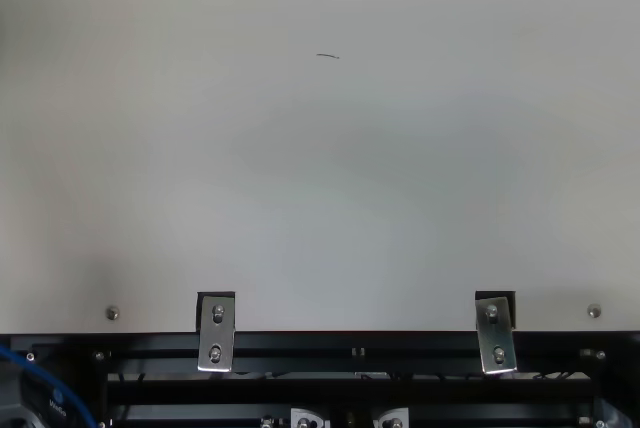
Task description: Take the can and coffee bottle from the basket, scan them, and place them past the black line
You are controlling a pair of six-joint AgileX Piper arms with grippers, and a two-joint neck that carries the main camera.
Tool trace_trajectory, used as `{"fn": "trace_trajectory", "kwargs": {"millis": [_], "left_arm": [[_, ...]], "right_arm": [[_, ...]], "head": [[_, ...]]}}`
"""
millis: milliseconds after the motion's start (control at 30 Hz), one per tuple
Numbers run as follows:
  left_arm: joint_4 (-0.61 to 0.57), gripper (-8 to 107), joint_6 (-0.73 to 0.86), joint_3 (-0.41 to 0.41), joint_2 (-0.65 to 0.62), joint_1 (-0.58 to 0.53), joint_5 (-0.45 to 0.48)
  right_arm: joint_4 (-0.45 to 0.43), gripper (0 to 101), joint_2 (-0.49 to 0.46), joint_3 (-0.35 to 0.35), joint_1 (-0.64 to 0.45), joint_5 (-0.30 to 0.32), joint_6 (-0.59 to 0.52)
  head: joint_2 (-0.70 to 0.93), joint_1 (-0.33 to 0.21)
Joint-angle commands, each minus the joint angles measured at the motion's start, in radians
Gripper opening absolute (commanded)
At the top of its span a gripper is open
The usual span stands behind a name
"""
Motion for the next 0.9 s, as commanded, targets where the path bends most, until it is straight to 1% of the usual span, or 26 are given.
{"fn": "trace_trajectory", "kwargs": {"millis": [0, 100, 200, 267, 367, 500, 600, 733, 867], "left_arm": [[-0.018, 10, 0.006, 0.132, -0.130, 0.007, -0.075], [-0.050, 10, 0.014, 0.234, -0.256, 0.016, -0.135], [-0.096, 10, 0.019, 0.306, -0.377, 0.026, -0.171], [-0.138, 10, 0.026, 0.344, -0.453, 0.033, -0.178], [-0.219, 10, 0.041, 0.380, -0.557, 0.040, -0.158], [-0.330, 10, 0.046, 0.399, -0.666, 0.048, -0.094], [-0.410, 10, 0.036, 0.397, -0.728, 0.052, -0.026], [-0.511, 10, 0.013, 0.387, -0.791, 0.052, 0.088], [-0.608, 10, -0.014, 0.375, -0.834, 0.050, 0.221]], "right_arm": [[0.000, 101, 0.000, 0.000, 0.000, 0.000, 0.000], [0.000, 101, 0.000, 0.000, 0.000, 0.000, 0.000], [0.000, 101, 0.000, 0.000, 0.000, 0.000, 0.000], [0.000, 101, 0.000, 0.000, 0.000, 0.000, 0.000], [0.000, 101, 0.000, 0.000, 0.000, 0.000, 0.000], [0.000, 101, 0.000, 0.000, 0.000, 0.000, 0.000], [0.000, 101, 0.000, 0.000, 0.000, 0.000, 0.000], [0.000, 101, 0.000, 0.000, 0.000, 0.000, 0.000], [0.000, 101, 0.000, 0.000, 0.000, 0.000, 0.000]], "head": [[0.010, -0.032], [0.010, -0.032], [0.010, -0.032], [0.010, -0.032], [0.010, -0.032], [0.010, -0.032], [0.010, -0.032], [0.010, -0.032], [0.010, -0.032]]}}
